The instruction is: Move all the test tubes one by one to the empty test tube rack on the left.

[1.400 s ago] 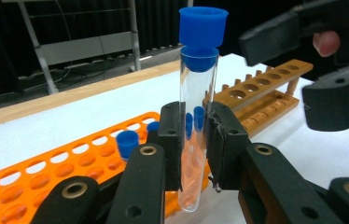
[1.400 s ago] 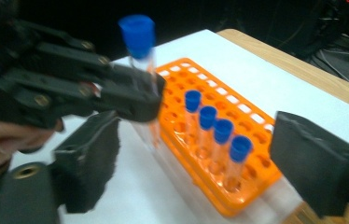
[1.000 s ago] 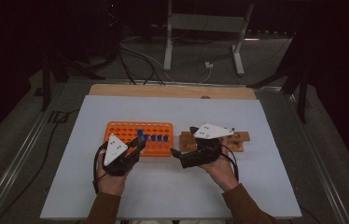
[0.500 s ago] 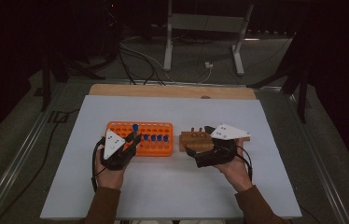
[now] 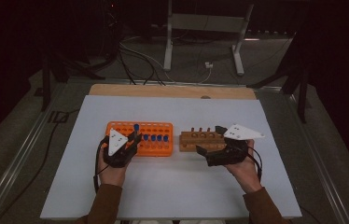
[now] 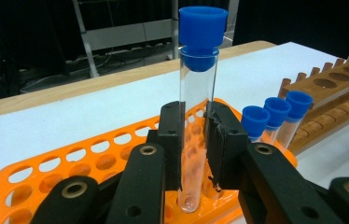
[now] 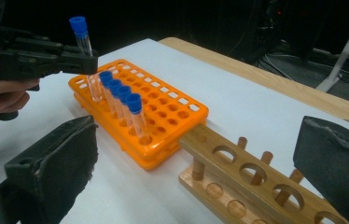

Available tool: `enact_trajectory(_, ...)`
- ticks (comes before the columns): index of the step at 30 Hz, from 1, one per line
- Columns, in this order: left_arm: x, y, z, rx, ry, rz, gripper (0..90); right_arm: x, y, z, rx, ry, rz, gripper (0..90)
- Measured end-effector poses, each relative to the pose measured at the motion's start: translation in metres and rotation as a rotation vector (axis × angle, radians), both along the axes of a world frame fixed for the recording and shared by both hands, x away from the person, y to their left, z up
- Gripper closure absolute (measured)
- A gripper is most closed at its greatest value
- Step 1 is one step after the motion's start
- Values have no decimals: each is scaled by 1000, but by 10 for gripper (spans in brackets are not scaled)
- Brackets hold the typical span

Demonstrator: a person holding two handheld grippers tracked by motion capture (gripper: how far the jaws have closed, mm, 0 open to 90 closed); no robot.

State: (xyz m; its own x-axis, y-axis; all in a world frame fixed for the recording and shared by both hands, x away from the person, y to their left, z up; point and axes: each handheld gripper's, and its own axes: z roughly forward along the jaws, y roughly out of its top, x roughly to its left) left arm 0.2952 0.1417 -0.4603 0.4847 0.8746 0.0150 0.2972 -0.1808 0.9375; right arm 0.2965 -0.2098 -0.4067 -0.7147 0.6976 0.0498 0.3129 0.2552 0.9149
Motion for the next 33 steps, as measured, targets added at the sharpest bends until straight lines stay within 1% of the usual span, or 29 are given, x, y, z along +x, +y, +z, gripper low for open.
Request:
enact_trajectory(3,2,-1,-1,3,-1,-3,779,1,-5,-1,3,2,-9,2)
enact_trajectory(10,6,-1,-8,13,13,5,779,1,-14,-2,12,7,-31,2)
enact_trajectory(15,7,0,-12,8,22,3,779,1,-19,-1,18,7,-47,2)
enact_trajectory(24,8,-4,-15,-1,30,-10,779,1,-24,-3,26,9,-58,2)
enact_trajectory(26,9,-5,-17,10,36,-11,779,1,-24,-3,24,11,-58,2)
enact_trajectory(31,9,-3,-25,27,71,-13,780,0,-25,-4,22,13,-59,2)
enact_trajectory(33,10,-2,-28,47,86,-15,780,0,-26,-4,23,14,-62,2)
